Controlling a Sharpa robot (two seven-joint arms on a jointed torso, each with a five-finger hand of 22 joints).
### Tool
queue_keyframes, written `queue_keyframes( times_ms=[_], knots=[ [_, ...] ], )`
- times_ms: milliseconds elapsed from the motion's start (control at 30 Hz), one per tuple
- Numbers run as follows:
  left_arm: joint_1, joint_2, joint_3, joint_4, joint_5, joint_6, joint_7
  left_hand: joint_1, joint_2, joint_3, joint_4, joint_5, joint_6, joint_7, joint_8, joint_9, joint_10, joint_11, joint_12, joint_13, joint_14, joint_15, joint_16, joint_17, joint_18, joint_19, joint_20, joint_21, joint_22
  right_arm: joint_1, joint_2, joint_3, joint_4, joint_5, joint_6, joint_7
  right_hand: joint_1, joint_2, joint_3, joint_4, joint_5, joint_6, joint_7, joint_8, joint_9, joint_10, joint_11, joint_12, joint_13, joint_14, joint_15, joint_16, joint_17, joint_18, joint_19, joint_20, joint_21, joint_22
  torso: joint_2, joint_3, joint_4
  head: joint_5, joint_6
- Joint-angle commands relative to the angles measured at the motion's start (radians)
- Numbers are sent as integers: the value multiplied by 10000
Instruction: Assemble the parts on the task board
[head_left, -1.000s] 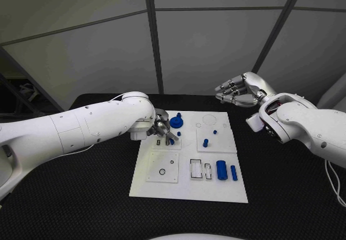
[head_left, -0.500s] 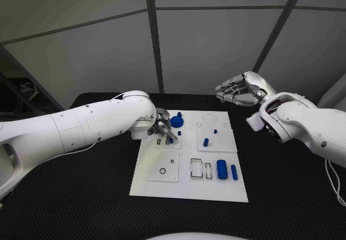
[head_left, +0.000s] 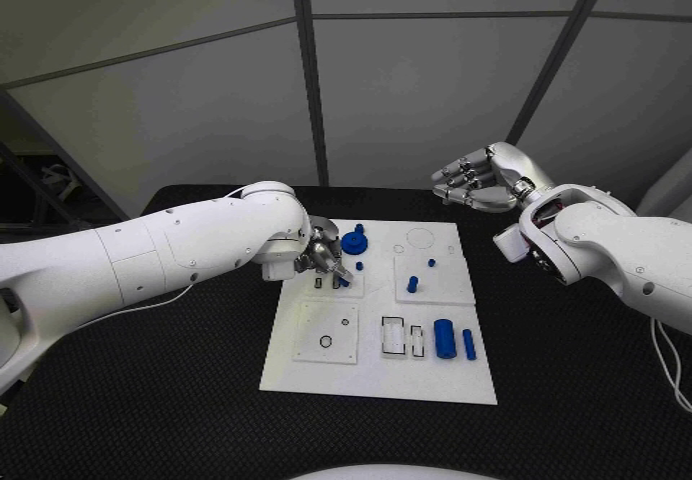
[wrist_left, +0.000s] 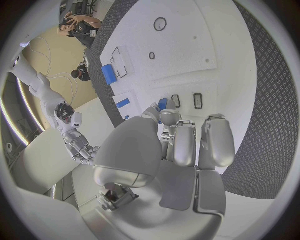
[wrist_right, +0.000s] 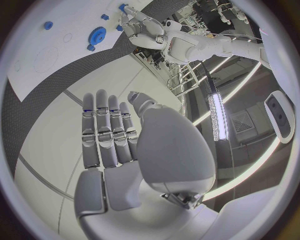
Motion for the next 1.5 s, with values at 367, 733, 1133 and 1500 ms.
queue_keyframes(
  times_ms=[367,733,1133,1500],
  knots=[
    [-8,-594,-2,513,1570,-1318,207,-1768,-1436,4555,-2217,1481,34,-33,649,742,221,14,-64,-137,390,-50,4,40,74,-33,-7,-44,130,20,31,7,-39,21,-9,23,-47,-25,-3,-76,95,-12,96,-68,-10,33,73,-62,-28,28,25,-63,-29,98,14,30,-88,-26,-1,2,19,46,-4],
    [-73,-1273,-16,1283,1521,-2585,308,-2357,-1649,5143,-2609,2245,183,-120,915,989,492,-68,98,20,399,-113,12,54,39,59,-64,68,344,19,53,6,-95,21,8,26,-47,-25,-3,-76,95,-12,96,-68,-10,33,73,-62,-28,28,25,-63,-29,98,14,30,-88,-26,-3,11,-1,147,-20],
    [-415,-1506,-25,1752,-235,-3423,229,-2679,-1731,5519,-2815,2401,214,-176,1107,1122,660,-126,300,201,403,-166,16,65,-9,186,-118,233,613,18,60,5,-131,21,11,33,-58,-27,-5,-74,111,-15,99,-73,-10,33,75,-67,-37,32,28,-78,-39,97,16,33,-100,-33,0,6,-6,230,-46],
    [-633,-1377,-30,1733,-773,-3549,124,-2846,-1705,5726,-2895,2505,187,-192,1216,1195,653,-144,249,99,404,-190,17,70,-23,225,-144,285,698,18,62,5,-141,-33,22,41,-58,-27,-5,-74,111,-15,99,-73,-10,33,75,-67,-37,32,28,-78,-39,97,16,33,-100,-33,12,-3,-24,251,-55]
  ],
)
